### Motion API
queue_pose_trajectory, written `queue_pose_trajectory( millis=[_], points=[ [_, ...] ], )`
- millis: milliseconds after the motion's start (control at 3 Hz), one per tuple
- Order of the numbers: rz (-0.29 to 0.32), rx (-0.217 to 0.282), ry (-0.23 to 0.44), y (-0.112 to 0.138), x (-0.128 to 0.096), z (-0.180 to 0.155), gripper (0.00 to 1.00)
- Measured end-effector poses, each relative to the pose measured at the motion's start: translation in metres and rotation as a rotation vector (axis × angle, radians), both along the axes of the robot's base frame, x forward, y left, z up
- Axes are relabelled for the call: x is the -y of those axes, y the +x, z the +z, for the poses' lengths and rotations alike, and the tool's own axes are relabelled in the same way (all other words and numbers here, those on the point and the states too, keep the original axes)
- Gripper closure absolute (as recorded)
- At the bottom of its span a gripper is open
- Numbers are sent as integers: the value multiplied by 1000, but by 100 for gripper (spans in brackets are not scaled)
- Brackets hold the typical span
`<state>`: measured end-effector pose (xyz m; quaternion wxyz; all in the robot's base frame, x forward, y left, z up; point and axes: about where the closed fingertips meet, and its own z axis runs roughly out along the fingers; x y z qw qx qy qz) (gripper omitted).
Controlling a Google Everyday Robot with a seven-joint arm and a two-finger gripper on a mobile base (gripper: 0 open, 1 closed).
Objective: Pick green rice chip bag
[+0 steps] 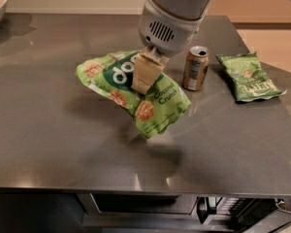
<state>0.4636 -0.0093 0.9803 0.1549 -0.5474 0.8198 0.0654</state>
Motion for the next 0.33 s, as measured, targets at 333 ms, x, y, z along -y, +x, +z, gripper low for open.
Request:
queue_pose_trajectory(
  millis=[333],
  points=[
    [1, 2, 0, 0, 0, 1, 100]
  ],
)
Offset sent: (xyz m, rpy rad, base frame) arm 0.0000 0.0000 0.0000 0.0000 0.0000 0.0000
